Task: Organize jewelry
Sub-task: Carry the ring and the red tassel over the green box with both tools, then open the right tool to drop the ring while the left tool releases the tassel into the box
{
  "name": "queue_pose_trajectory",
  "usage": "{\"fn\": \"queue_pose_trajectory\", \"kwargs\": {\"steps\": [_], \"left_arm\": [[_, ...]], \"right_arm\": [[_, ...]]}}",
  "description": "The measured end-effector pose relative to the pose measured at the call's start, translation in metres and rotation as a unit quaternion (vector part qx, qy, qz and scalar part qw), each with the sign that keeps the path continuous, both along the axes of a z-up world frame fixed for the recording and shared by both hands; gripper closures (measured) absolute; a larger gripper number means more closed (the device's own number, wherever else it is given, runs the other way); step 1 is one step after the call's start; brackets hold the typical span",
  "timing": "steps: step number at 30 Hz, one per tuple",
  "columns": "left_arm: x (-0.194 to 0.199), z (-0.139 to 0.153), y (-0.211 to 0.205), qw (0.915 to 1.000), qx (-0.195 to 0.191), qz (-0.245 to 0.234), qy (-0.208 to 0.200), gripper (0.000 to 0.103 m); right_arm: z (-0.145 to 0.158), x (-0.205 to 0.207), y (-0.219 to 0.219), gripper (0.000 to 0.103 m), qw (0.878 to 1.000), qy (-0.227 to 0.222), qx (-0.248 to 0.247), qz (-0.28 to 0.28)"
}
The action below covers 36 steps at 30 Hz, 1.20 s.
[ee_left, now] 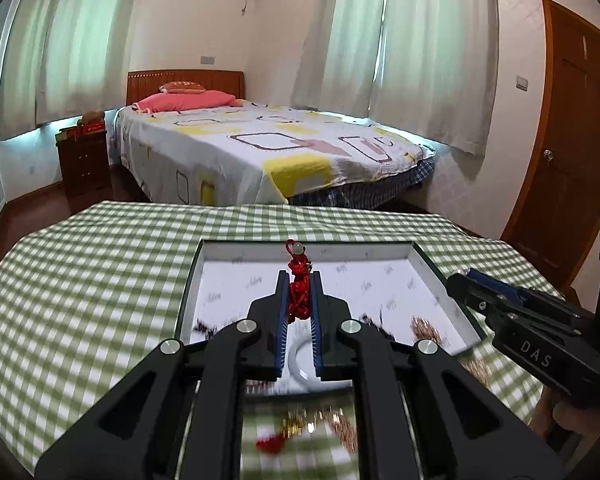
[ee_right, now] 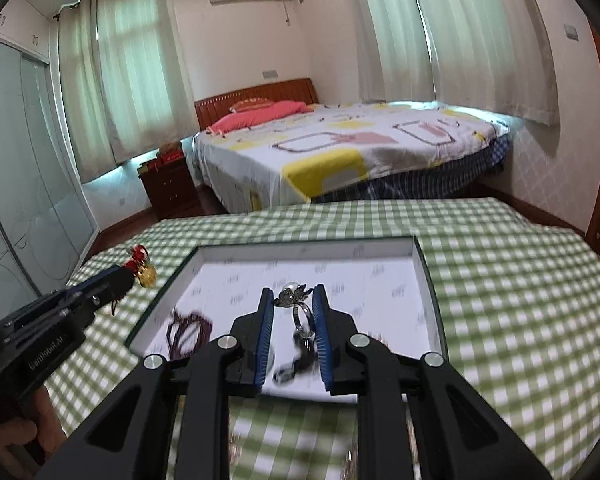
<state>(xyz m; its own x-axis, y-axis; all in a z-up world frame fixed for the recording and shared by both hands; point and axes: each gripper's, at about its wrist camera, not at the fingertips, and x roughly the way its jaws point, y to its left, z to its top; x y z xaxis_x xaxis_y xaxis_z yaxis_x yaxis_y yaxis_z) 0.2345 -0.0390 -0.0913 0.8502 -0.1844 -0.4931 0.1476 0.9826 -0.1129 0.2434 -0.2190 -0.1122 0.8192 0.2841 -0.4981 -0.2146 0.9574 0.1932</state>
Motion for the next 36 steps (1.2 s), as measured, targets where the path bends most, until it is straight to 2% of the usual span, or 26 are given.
{"fn": "queue_pose_trajectory", "kwargs": {"steps": [3, 6, 12, 21, 27, 30, 32, 34, 36], "left_arm": [[0.024, -0.008, -0.002, 0.9999, 0.000, 0.004, 0.012, 0.093], [0.053, -0.026, -0.003, 0.9989, -0.005, 0.011, 0.044, 0.093], [0.093, -0.066, -0.002, 0.9940, 0.001, 0.019, 0.108, 0.093], [0.110, -0.092, -0.007, 0.9876, 0.010, 0.009, 0.157, 0.093], [0.112, -0.096, -0.005, 0.9858, 0.006, 0.004, 0.168, 0.092], [0.113, -0.097, -0.005, 0.9853, 0.002, 0.003, 0.171, 0.080], [0.112, -0.098, -0.006, 0.9853, 0.002, 0.001, 0.171, 0.069], [0.111, -0.097, -0.007, 0.9853, 0.003, -0.001, 0.171, 0.063], [0.110, -0.096, -0.007, 0.9855, 0.002, -0.001, 0.170, 0.062]], "right_arm": [[0.000, 0.021, 0.004, 0.082, 1.000, -0.010, -0.008, -0.001], [-0.012, 0.041, 0.005, 0.082, 1.000, -0.001, -0.015, -0.003], [-0.055, 0.078, 0.005, 0.082, 0.998, 0.064, -0.025, -0.009], [-0.076, 0.092, 0.013, 0.082, 0.992, 0.117, -0.040, -0.006], [-0.081, 0.093, 0.011, 0.082, 0.990, 0.135, -0.041, -0.006], [-0.081, 0.093, 0.009, 0.074, 0.990, 0.136, -0.035, -0.007], [-0.080, 0.094, 0.009, 0.062, 0.991, 0.133, -0.034, -0.006], [-0.078, 0.092, 0.010, 0.062, 0.991, 0.126, -0.036, -0.007], [-0.076, 0.091, 0.010, 0.062, 0.992, 0.122, -0.035, -0.007]]}}
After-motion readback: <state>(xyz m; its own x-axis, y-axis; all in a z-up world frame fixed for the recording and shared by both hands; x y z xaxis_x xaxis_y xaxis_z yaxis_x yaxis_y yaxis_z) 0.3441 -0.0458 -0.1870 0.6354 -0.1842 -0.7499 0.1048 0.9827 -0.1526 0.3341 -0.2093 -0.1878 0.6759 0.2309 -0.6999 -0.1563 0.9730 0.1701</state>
